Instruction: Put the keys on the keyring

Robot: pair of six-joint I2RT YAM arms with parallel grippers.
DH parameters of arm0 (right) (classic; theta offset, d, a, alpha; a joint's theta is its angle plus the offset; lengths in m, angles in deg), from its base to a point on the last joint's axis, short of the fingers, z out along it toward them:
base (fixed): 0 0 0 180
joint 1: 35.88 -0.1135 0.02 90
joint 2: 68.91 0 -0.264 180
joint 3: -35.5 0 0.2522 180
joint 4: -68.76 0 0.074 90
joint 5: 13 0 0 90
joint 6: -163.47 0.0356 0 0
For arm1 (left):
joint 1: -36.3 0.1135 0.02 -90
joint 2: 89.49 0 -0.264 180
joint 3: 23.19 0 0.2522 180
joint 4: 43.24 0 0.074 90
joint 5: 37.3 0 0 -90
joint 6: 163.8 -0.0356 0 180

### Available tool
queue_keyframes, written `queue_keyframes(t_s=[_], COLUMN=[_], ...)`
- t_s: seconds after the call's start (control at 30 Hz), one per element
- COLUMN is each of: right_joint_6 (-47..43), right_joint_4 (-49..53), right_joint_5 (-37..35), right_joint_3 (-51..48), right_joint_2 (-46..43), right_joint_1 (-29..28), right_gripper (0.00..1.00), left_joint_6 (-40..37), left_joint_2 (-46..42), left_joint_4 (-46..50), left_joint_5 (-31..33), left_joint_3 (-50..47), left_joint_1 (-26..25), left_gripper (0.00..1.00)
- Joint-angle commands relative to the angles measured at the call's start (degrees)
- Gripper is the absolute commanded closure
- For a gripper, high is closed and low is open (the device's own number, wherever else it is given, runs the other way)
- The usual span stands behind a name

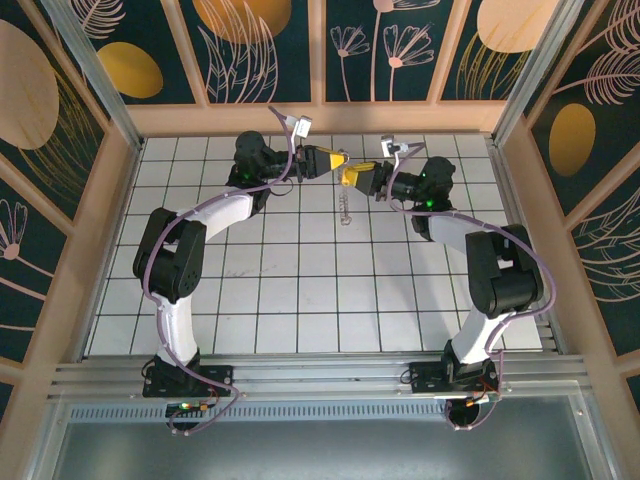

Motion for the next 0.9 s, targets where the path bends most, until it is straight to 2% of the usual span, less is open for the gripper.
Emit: queue_keyframes(t_s=[0.0,0.07,0.43,0.87], right_joint_6=[0.57,0.83,1.54,1.95], right_joint_4=[-3.99,-4.07,-2.75,-0.41], right_joint_5=[2.03,1.87,-3.41,-4.51], right_joint_3=[-0.43,-0.78,-3.39,1.16], right_joint_2=[0.17,-0.07,-1.73,1.67], right_joint_1=[-0.03,-0.04,-1.15,-3.71], right_gripper=[0.93,1.0,1.0,1.0], left_joint_6=[-0.07,-0.2,-2.61,-1.02], left_joint_2=[-1.46,-1.47,-3.76,-3.67], left_joint_4=[-2.84,-2.84,-2.49,-5.91], left_joint_5=[-0.68,-0.33,3.71,4.68], left_joint_3=[1.3,1.14,-1.32,-4.0], left_joint_1=[-0.34,-0.34,-0.34,-0.42], left_gripper=[1.0,1.0,1.0,1.0])
